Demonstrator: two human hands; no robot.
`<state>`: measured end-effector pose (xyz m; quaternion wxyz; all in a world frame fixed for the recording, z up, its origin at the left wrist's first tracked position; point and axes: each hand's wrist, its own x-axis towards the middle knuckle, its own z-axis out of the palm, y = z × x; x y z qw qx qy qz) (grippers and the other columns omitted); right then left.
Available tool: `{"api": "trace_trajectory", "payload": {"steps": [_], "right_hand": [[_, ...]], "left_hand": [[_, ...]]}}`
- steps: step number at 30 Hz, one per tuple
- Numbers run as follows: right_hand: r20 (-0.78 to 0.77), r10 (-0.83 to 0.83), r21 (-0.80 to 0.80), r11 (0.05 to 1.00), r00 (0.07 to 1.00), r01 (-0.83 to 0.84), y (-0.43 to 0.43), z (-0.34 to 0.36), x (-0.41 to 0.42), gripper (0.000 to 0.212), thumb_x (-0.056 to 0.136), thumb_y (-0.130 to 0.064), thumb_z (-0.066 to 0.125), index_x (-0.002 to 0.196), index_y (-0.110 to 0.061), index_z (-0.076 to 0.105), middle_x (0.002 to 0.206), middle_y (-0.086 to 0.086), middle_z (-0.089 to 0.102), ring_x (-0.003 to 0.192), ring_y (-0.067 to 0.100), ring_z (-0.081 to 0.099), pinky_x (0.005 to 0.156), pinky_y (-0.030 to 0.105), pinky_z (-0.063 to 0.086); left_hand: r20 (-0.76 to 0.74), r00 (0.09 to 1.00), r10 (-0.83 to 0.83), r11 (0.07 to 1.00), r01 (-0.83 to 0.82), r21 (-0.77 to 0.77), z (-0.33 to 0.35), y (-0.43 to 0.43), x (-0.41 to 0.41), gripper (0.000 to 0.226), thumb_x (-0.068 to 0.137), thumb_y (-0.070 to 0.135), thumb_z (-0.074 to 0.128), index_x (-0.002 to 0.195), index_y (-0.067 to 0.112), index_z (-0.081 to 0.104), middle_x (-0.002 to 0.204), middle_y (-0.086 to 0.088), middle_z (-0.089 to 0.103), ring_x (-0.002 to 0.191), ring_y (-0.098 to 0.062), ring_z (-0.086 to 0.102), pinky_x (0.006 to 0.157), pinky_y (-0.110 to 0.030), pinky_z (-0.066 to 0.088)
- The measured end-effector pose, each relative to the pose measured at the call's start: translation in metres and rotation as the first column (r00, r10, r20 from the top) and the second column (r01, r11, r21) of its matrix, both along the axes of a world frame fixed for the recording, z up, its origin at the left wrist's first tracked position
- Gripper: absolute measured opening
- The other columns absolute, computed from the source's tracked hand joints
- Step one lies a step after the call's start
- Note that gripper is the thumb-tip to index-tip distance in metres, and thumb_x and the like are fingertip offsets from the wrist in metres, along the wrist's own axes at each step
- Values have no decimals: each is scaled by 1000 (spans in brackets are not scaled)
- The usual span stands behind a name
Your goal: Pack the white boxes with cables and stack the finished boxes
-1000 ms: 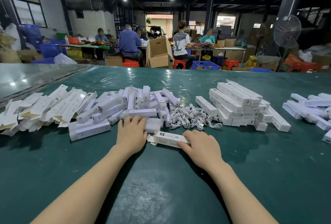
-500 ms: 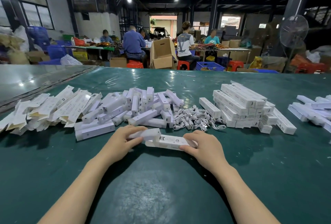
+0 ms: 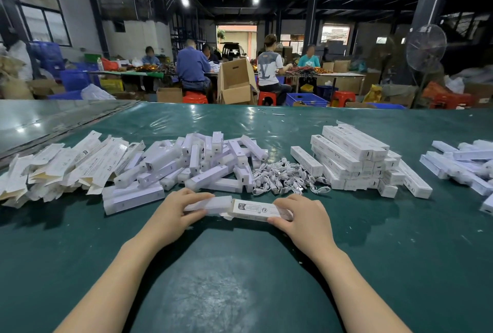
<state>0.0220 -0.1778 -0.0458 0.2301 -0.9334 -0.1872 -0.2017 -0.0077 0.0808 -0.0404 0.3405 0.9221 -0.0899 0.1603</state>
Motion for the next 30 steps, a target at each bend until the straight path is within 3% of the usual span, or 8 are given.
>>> {"api": "trace_trajectory", "payload": {"steps": [3,6,9,13,21,26,30], "right_hand": [[-10,15,-11,1000,1000,-15,-1,0,0,28,81,-47,61,106,-33,64,102,-11,60,90,11,49,75,27,22],[0,16,9,1000,1000,-16,-1,-1,0,29,80,-45,62,106,-33,65,103,-11,60,82,9,44,73,27,19],[7,-1,14,1000,1000,1,-1,0,1,29,81,-45,62,107,-32,64,104,-10,61,92,12,51,74,28,21],[9,-11,66,998,1000,11,-3,0,3,28,81,-44,62,105,-30,65,100,-10,60,94,13,52,75,28,23],[11,-22,100,995,1000,21,-2,-1,3,29,82,-43,62,107,-28,65,101,-10,61,94,13,53,77,27,24],[12,-27,91,996,1000,26,-2,-1,2,31,82,-43,62,109,-27,65,104,-11,61,99,11,53,78,26,24],[14,-4,69,998,1000,3,-2,-1,0,28,82,-42,62,105,-28,65,103,-11,61,97,11,52,79,26,22]], "left_hand": [[-17,1000,-8,1000,8,4,1,-2,0,34,87,15,63,118,28,60,92,12,49,87,2,49,74,-1,32],[44,999,26,998,-28,52,1,-5,-1,34,86,14,63,118,25,61,91,8,50,90,-10,46,75,-8,30],[183,980,79,988,-101,113,2,-9,-3,33,83,13,68,114,22,66,92,-1,55,92,-21,46,77,-19,29],[268,954,134,988,-150,40,3,-14,-4,32,79,12,72,110,20,68,91,-1,58,90,-22,48,73,-19,26],[182,975,127,991,-116,-69,4,-14,-4,34,74,11,76,103,26,69,88,5,55,88,-20,50,74,-20,31],[84,996,40,985,-25,-173,8,-9,-7,36,70,7,78,89,36,68,88,5,56,80,7,52,71,-2,33],[-4,1000,-5,991,4,-134,10,-4,-10,36,72,11,78,88,41,66,89,11,58,81,8,52,71,-2,34]]}}
